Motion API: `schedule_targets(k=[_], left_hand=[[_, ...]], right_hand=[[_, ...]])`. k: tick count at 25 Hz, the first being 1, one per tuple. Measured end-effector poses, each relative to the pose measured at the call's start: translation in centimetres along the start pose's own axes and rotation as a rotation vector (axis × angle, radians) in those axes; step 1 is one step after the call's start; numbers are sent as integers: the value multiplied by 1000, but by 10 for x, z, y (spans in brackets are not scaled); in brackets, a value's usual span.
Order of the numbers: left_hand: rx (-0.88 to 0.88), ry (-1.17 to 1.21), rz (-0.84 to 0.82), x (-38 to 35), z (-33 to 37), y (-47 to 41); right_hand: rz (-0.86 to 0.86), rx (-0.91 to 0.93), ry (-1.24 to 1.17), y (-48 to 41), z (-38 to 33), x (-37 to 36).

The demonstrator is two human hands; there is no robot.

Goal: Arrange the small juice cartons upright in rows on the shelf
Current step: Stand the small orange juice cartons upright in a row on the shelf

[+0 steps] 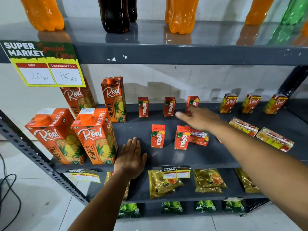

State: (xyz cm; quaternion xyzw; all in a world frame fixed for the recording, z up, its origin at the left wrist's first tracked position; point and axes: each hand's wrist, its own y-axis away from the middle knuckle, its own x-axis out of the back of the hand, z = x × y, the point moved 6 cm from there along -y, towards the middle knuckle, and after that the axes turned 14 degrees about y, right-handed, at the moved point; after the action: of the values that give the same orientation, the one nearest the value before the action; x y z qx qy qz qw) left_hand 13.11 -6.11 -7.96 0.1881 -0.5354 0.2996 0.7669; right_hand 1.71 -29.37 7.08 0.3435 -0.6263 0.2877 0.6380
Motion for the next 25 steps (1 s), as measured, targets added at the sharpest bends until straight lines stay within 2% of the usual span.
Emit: schedule_targets(k=[2,5,7,10,13,16,19,23,25], left_hand=[[-6,-8,5,-1,0,-1],[-7,-14,12,-1,0,-1],[-9,-17,12,-1,0,-1],[-8,-22,12,1,2,0],[16,-40,9,2,2,0],[22,-52,8,2,3,0],[20,-65,2,2,3,0],[22,-87,11,2,4,0],[26,-86,15,2,4,0]], right_hand=[[4,-9,-213,-2,35,-5],[-188,-50,36,17,67,-55],[-156,-67,124,23,70,-74],[-46,-63,119,17,71,-76],[-69,-10,145,11,71,-65],[28,173,296,3,67,-30],[91,504,541,5,47,-7],[152,756,734,16,30,-2],[186,820,833,20,34,-7]])
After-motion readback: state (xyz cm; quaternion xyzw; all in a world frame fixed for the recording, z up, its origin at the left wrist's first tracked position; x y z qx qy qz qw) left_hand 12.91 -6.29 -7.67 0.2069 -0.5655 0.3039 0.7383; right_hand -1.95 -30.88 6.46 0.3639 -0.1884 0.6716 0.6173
